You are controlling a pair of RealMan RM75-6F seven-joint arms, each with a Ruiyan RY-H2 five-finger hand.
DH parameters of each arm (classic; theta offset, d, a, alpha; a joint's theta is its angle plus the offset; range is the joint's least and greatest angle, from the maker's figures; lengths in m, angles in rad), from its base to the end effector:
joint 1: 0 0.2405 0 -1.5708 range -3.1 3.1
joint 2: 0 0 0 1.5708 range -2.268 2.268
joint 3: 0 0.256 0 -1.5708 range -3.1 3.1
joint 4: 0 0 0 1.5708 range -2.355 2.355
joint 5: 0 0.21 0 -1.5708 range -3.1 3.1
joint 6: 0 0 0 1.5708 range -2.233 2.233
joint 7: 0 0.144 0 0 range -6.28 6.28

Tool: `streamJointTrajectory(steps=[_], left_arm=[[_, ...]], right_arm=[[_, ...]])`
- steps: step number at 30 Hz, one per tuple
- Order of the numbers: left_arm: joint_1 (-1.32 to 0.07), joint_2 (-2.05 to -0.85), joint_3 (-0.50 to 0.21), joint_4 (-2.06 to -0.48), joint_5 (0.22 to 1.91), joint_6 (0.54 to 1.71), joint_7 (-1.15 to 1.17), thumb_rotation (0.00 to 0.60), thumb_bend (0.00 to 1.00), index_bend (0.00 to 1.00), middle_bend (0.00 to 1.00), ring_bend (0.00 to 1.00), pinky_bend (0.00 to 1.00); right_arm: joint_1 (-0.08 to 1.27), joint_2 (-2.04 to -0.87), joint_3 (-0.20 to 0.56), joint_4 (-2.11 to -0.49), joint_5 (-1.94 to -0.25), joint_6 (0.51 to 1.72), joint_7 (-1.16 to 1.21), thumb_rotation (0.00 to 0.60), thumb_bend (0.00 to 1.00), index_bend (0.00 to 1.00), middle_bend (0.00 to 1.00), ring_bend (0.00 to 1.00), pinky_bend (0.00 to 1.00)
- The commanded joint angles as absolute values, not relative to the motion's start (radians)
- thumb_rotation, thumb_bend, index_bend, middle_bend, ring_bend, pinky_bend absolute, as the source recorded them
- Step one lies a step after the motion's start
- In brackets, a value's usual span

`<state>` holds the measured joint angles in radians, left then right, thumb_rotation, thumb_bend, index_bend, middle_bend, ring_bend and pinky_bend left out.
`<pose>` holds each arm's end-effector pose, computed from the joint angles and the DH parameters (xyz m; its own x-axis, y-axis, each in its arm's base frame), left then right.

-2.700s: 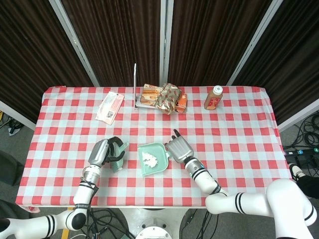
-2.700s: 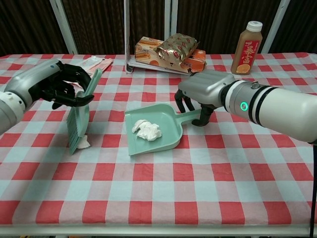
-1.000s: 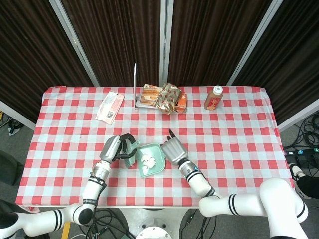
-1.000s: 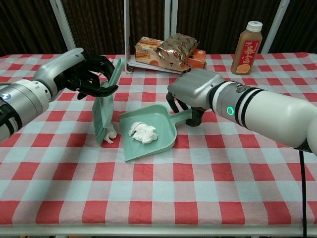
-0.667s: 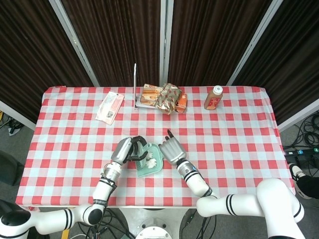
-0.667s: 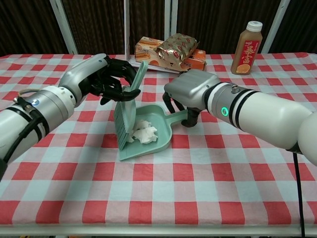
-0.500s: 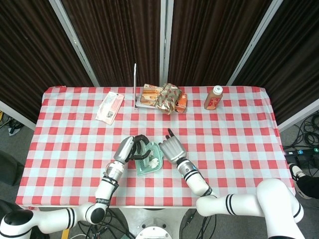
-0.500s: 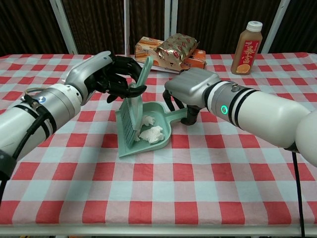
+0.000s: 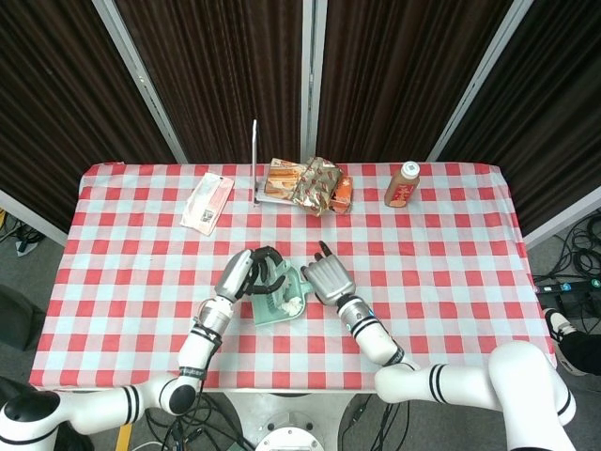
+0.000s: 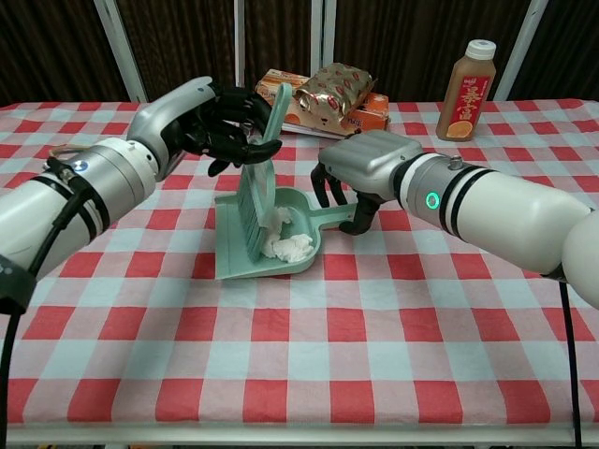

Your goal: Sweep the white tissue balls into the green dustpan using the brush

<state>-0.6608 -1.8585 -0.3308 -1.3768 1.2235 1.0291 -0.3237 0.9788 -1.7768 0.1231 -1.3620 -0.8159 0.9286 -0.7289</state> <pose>-0.0962 0.3252 -0.0689 -0.4135 0.3775 0.8285 0.8589 -0.1402 0.4925 -0.0888 -0.3415 -0.0958 0.6784 -0.2611 0.6867 -0.7032 -0.5015 0.5040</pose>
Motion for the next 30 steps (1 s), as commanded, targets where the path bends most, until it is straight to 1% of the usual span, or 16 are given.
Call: streamJointTrajectory(steps=[1, 6, 9, 10, 12, 14, 15, 16, 18, 19, 22, 23, 25, 30], left_arm=[[-0.656, -1.821, -0.323, -1.397, 1.239, 1.037, -0.306, 0.6, 0.42, 0.52, 0.51, 0.69, 0.82], [-0.639, -1.745, -0.307, -1.45, 1.263, 1.047, -0.281, 0.6, 0.42, 0.52, 0.51, 0.69, 0.82], [-0.63, -1.692, -0.289, -1.462, 1.29, 1.063, -0.241, 0.6, 0.42, 0.52, 0.51, 0.68, 0.82], [-0.627, -1.675, -0.283, -1.462, 1.3, 1.068, -0.225, 0.6, 0.42, 0.52, 0.51, 0.68, 0.82], [-0.619, -1.631, -0.265, -1.46, 1.315, 1.074, -0.184, 0.6, 0.42, 0.52, 0.51, 0.68, 0.82], [-0.611, -1.594, -0.248, -1.457, 1.32, 1.072, -0.145, 0.6, 0.42, 0.52, 0.51, 0.68, 0.82], [-0.606, -1.572, -0.238, -1.455, 1.318, 1.068, -0.12, 0.6, 0.42, 0.52, 0.51, 0.68, 0.82], [-0.603, -1.556, -0.23, -1.452, 1.314, 1.063, -0.098, 0.6, 0.42, 0.52, 0.51, 0.68, 0.82], [-0.598, -1.528, -0.211, -1.439, 1.3, 1.053, -0.039, 0.6, 0.42, 0.52, 0.51, 0.68, 0.82], [-0.596, -1.52, -0.204, -1.432, 1.293, 1.048, -0.012, 0.6, 0.42, 0.52, 0.51, 0.68, 0.81], [-0.595, -1.506, -0.178, -1.405, 1.273, 1.031, 0.072, 0.6, 0.42, 0.52, 0.51, 0.68, 0.81], [-0.596, -1.504, -0.171, -1.397, 1.269, 1.025, 0.091, 0.6, 0.42, 0.52, 0.51, 0.68, 0.81], [-0.598, -1.508, -0.154, -1.371, 1.26, 1.013, 0.133, 0.6, 0.42, 0.52, 0.51, 0.68, 0.81], [-0.603, -1.529, -0.133, -1.332, 1.21, 0.98, 0.233, 0.6, 0.42, 0.5, 0.49, 0.67, 0.8]], right_arm=[[0.969, -1.78, 0.124, -1.346, -0.827, 0.923, -0.707, 0.6, 0.46, 0.69, 0.58, 0.24, 0.06], [0.959, -1.78, 0.128, -1.335, -0.844, 0.922, -0.683, 0.6, 0.46, 0.69, 0.57, 0.24, 0.06], [0.953, -1.776, 0.131, -1.336, -0.847, 0.927, -0.679, 0.6, 0.45, 0.66, 0.56, 0.24, 0.06], [0.951, -1.773, 0.132, -1.338, -0.845, 0.929, -0.68, 0.6, 0.44, 0.63, 0.55, 0.24, 0.06], [0.947, -1.767, 0.134, -1.346, -0.838, 0.932, -0.685, 0.6, 0.41, 0.54, 0.52, 0.22, 0.06], [0.945, -1.763, 0.133, -1.354, -0.831, 0.935, -0.693, 0.6, 0.36, 0.39, 0.45, 0.18, 0.05], [0.943, -1.76, 0.133, -1.359, -0.828, 0.938, -0.7, 0.6, 0.35, 0.34, 0.43, 0.16, 0.05], [0.942, -1.758, 0.133, -1.363, -0.824, 0.94, -0.703, 0.6, 0.31, 0.27, 0.4, 0.14, 0.04], [0.94, -1.753, 0.133, -1.373, -0.816, 0.944, -0.712, 0.6, 0.27, 0.18, 0.35, 0.11, 0.04], [0.938, -1.751, 0.133, -1.377, -0.814, 0.947, -0.715, 0.6, 0.22, 0.13, 0.32, 0.1, 0.03], [0.933, -1.74, 0.132, -1.395, -0.808, 0.952, -0.721, 0.6, 0.14, 0.07, 0.27, 0.09, 0.03], [0.931, -1.736, 0.131, -1.401, -0.807, 0.955, -0.724, 0.6, 0.13, 0.05, 0.27, 0.09, 0.03], [0.926, -1.723, 0.128, -1.418, -0.812, 0.967, -0.731, 0.6, 0.11, 0.02, 0.26, 0.09, 0.03], [0.895, -1.655, 0.125, -1.488, -0.841, 1.014, -0.716, 0.6, 0.11, 0.02, 0.25, 0.09, 0.03]])
